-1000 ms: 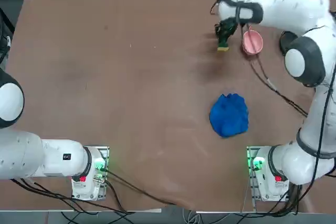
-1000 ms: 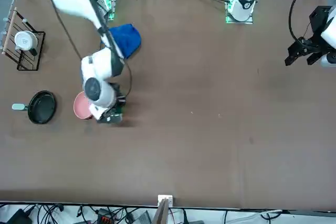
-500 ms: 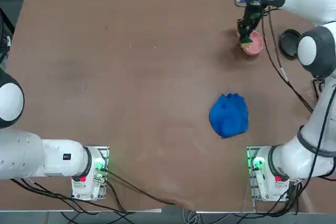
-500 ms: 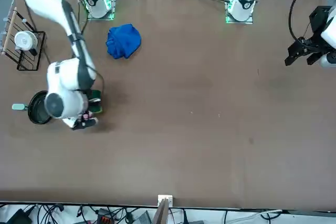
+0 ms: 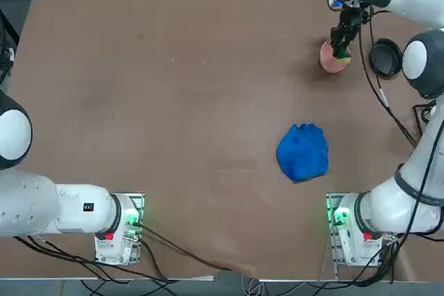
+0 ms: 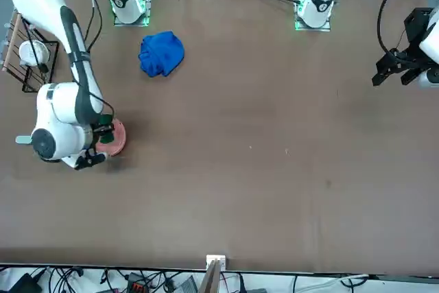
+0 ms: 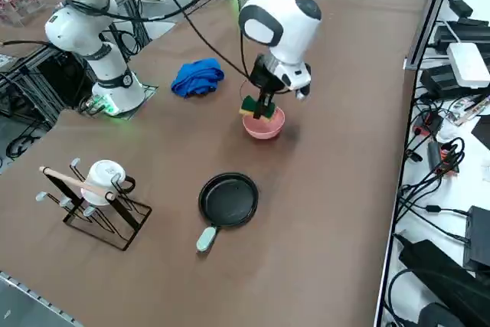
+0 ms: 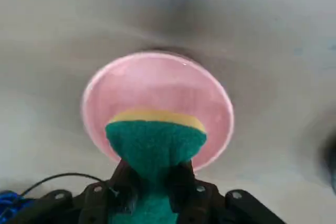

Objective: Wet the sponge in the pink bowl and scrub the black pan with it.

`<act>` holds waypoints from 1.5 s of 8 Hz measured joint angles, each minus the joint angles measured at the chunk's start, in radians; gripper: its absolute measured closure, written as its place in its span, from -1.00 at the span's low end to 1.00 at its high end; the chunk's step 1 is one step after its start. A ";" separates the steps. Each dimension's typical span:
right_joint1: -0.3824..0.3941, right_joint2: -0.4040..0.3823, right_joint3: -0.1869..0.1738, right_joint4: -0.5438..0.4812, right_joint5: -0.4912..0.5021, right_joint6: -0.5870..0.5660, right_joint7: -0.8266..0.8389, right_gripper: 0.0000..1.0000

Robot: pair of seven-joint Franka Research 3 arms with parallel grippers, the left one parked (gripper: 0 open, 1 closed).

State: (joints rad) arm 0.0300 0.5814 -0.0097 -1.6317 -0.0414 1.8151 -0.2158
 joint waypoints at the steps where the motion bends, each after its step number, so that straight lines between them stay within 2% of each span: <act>1: -0.001 0.010 0.001 0.000 -0.008 0.004 0.000 0.36; 8: 0.001 0.105 0.012 0.000 -0.008 0.145 0.002 0.35; 12: 0.003 0.117 0.014 0.000 -0.008 0.152 0.002 0.35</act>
State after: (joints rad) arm 0.0333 0.6985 0.0039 -1.6314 -0.0494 1.9670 -0.2134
